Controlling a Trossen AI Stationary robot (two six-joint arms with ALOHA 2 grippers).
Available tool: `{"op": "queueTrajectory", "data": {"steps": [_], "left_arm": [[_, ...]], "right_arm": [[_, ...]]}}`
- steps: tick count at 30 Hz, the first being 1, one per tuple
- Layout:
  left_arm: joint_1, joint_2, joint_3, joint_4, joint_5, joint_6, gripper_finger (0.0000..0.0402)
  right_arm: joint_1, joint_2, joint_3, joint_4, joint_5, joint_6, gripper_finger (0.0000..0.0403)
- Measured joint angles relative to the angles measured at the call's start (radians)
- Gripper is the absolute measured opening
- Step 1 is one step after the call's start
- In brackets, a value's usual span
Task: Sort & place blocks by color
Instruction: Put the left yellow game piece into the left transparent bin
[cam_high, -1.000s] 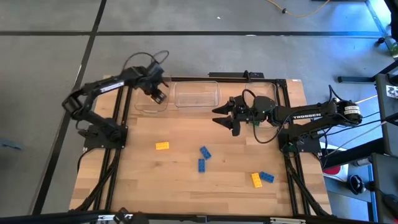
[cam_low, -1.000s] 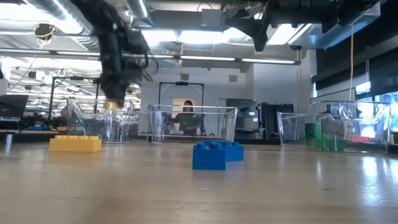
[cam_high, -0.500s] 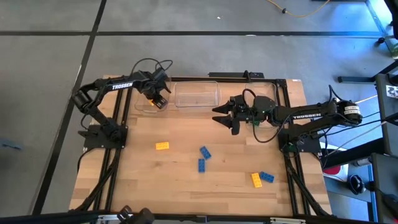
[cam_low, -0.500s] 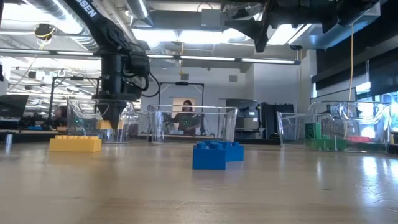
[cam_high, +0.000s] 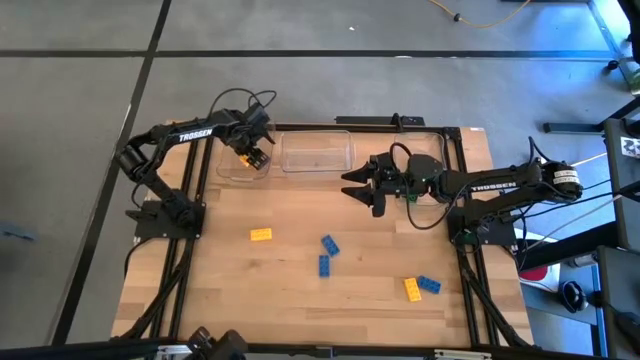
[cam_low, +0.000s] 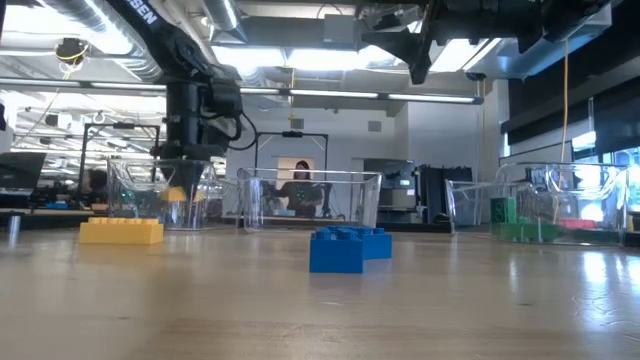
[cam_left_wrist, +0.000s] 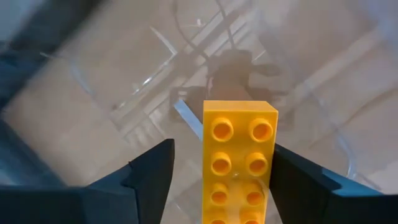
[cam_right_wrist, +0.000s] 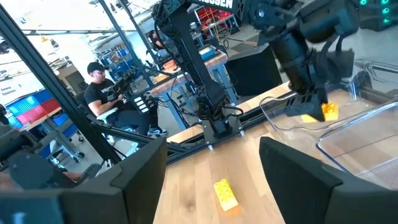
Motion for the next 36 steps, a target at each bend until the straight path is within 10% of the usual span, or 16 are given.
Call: {"op": "queueTrajectory", "data": {"steps": [15,26,36], "left_arm": [[0.069,-0.011,0.095,0.055,0.251,-0.264,0.0231],[-0.011,-0.112,0.094,0.069,0.162,-0.293,0.0231],[-0.28,-0.499,-0.005,0.298,0.091,-0.366,0.0231]], "right_arm": [[0.0,0.0,0.0,0.0,-0.001,0.0,0.0258],[0.0,0.0,0.0,0.0,-0.001,-0.005,0.0258],[0.0,0.0,0.0,0.006,-0.002,-0.026,0.0258]]}}
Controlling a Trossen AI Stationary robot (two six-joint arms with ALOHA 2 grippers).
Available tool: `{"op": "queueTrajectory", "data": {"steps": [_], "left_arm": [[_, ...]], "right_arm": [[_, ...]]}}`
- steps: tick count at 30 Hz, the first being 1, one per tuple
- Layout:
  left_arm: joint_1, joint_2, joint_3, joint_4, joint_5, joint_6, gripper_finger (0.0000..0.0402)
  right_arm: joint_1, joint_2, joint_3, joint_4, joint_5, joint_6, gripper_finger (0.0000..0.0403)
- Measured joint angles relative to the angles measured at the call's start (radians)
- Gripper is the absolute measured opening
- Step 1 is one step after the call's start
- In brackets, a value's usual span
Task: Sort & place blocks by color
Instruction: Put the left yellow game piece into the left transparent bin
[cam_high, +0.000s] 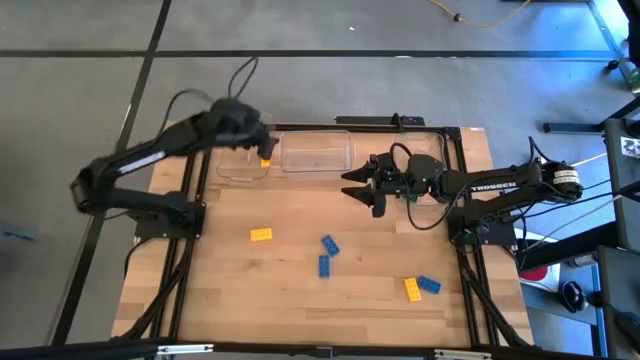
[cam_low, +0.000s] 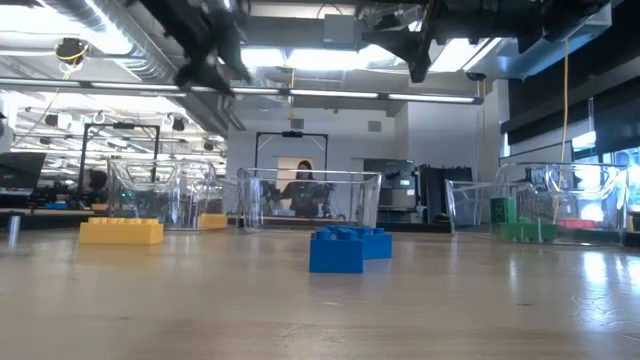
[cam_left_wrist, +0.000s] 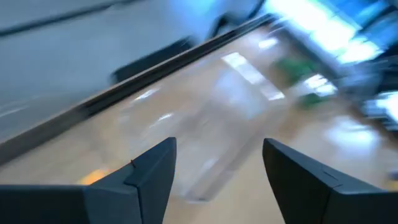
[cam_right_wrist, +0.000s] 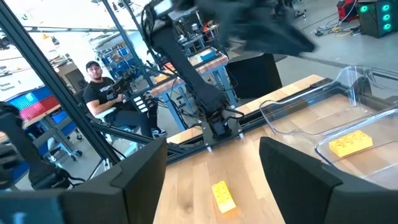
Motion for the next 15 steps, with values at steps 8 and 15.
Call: {"op": "queueTrajectory", "data": {"steps": [8,15], "left_arm": [[-0.415,-0.292,-0.416,0.596,-0.163,-0.135,0.0231],[-0.617,-0.305,-0.523,0.801,-0.313,-0.044,0.0231]], "right_arm": [[0.0,0.0,0.0,0.0,-0.001,0.0,0.0258],[0.0,0.0,0.0,-0.001,-0.001,-0.002,0.0258]]}}
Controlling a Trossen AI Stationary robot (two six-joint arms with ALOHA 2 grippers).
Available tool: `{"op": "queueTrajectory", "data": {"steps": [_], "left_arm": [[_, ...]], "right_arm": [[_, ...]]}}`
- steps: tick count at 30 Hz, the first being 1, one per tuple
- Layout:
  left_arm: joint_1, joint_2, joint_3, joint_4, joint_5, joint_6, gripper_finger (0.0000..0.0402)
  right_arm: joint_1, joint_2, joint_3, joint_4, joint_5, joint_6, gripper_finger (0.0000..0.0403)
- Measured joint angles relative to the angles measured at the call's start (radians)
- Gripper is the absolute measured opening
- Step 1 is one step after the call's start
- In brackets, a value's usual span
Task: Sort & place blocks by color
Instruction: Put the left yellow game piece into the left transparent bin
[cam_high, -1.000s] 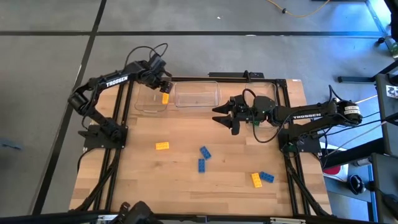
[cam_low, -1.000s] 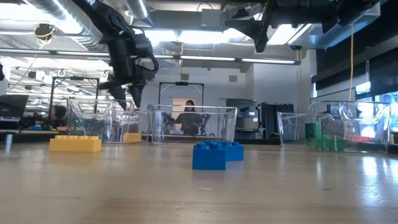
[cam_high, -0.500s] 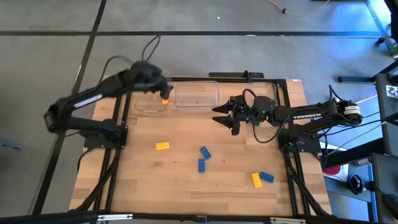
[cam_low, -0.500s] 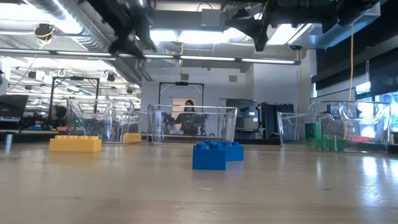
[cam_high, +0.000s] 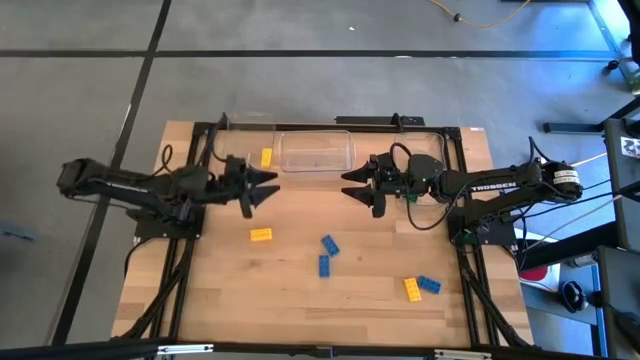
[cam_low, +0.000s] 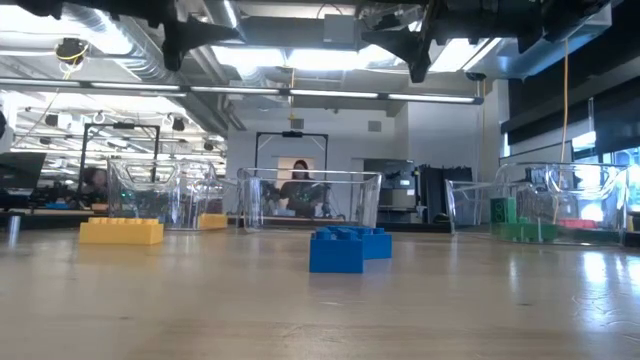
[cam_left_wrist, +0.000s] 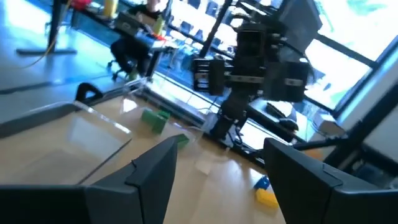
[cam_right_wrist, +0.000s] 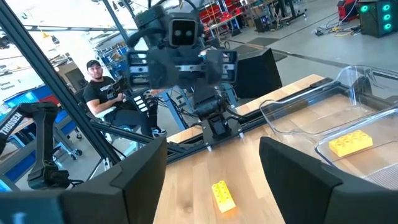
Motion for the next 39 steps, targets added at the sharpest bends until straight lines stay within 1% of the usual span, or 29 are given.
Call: {"op": "queueTrajectory", "data": {"steps": [4,7,15,18,22,24,26,29,32,35,37,39], "left_arm": [[-0.046,0.055,0.003,-0.009,-0.017,0.068,0.0231],[-0.064,0.07,0.004,-0.014,-0.02,0.09,0.0231],[-0.087,0.074,0.007,-0.079,-0.028,0.083,0.0231],[-0.112,0.102,0.083,-0.297,-0.012,0.031,0.0231],[-0.174,0.209,0.227,-0.679,-0.012,0.014,0.0231],[-0.204,0.277,0.278,-0.812,-0.012,0.012,0.0231],[-0.229,0.346,0.295,-0.917,-0.009,0.0,0.0231],[-0.247,0.431,0.294,-0.949,0.01,-0.05,0.0231],[-0.247,0.503,0.27,-0.964,0.079,-0.091,0.0238],[-0.243,0.564,0.266,-0.961,0.119,-0.092,0.0248],[-0.237,0.591,0.266,-0.961,0.121,-0.084,0.0255],[-0.232,0.612,0.266,-0.958,0.112,-0.04,0.0262]], "right_arm": [[0.0,0.0,0.0,0.0,0.0,0.0,0.0258],[0.0,0.0,0.0,0.0,0.0,0.002,0.0258],[0.0,0.0,0.0,0.015,-0.001,0.027,0.0258],[0.0,0.0,0.0,0.015,-0.001,0.028,0.0258],[0.0,0.0,0.0,0.014,-0.001,0.027,0.0258],[0.0,0.0,0.0,0.014,-0.001,0.027,0.0258],[0.0,0.0,0.0,0.014,-0.001,0.027,0.0258],[0.0,0.0,0.0,0.013,-0.001,0.027,0.0258],[0.0,0.0,0.0,0.013,-0.001,0.026,0.0258],[0.0,0.0,0.0,0.013,-0.001,0.021,0.0258],[0.0,0.0,0.0,0.012,-0.001,0.02,0.0258],[0.0,0.0,0.0,0.012,-0.001,0.02,0.0258]]}}
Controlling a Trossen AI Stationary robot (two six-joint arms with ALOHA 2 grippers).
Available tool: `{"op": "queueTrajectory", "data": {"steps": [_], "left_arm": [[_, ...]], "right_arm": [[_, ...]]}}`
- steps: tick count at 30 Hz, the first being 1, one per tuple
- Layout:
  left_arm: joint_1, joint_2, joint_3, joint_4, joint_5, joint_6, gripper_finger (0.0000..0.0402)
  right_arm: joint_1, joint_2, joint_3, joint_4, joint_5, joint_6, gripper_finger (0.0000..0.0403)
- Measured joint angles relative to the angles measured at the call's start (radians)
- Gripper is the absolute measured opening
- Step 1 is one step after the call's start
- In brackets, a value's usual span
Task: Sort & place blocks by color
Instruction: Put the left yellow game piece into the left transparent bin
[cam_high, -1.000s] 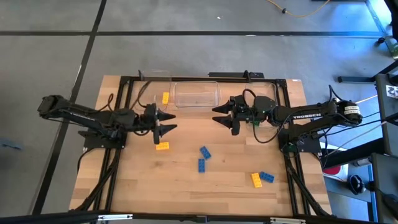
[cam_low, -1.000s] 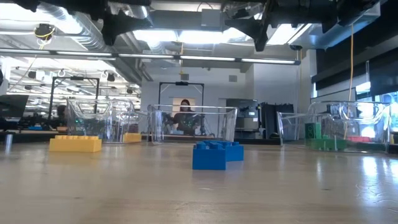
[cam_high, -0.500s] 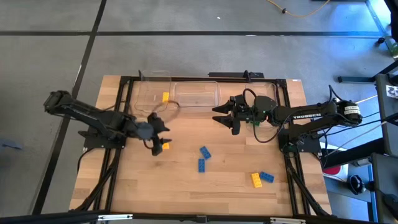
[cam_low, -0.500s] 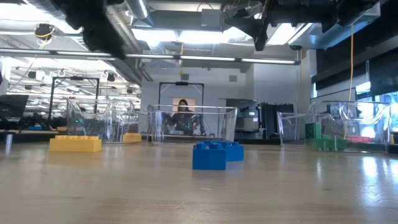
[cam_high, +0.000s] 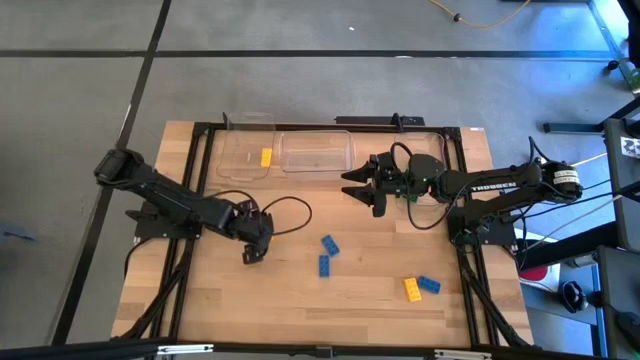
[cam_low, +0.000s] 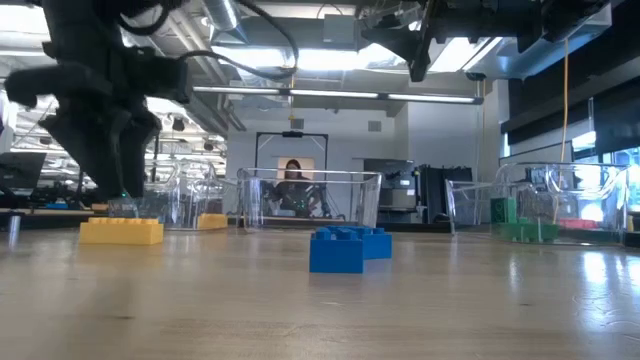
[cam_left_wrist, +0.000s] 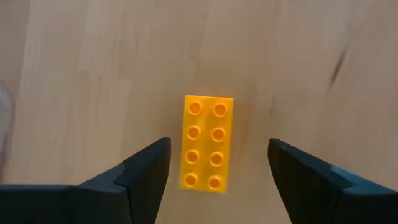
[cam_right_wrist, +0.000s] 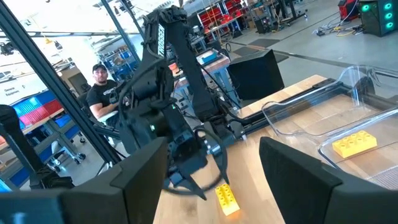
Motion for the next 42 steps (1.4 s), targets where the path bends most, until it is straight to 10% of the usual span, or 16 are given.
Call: {"op": "queueTrajectory", "data": {"steps": [33,42], "left_arm": [[0.15,0.038,-0.16,0.18,0.172,0.192,0.0269],[0.15,0.04,-0.167,0.177,0.178,0.187,0.021]], "right_arm": [[-0.001,0.0,0.0,-0.008,0.01,-0.022,0.0258],[-0.001,0.0,0.0,-0.008,0.021,-0.019,0.0258]]}}
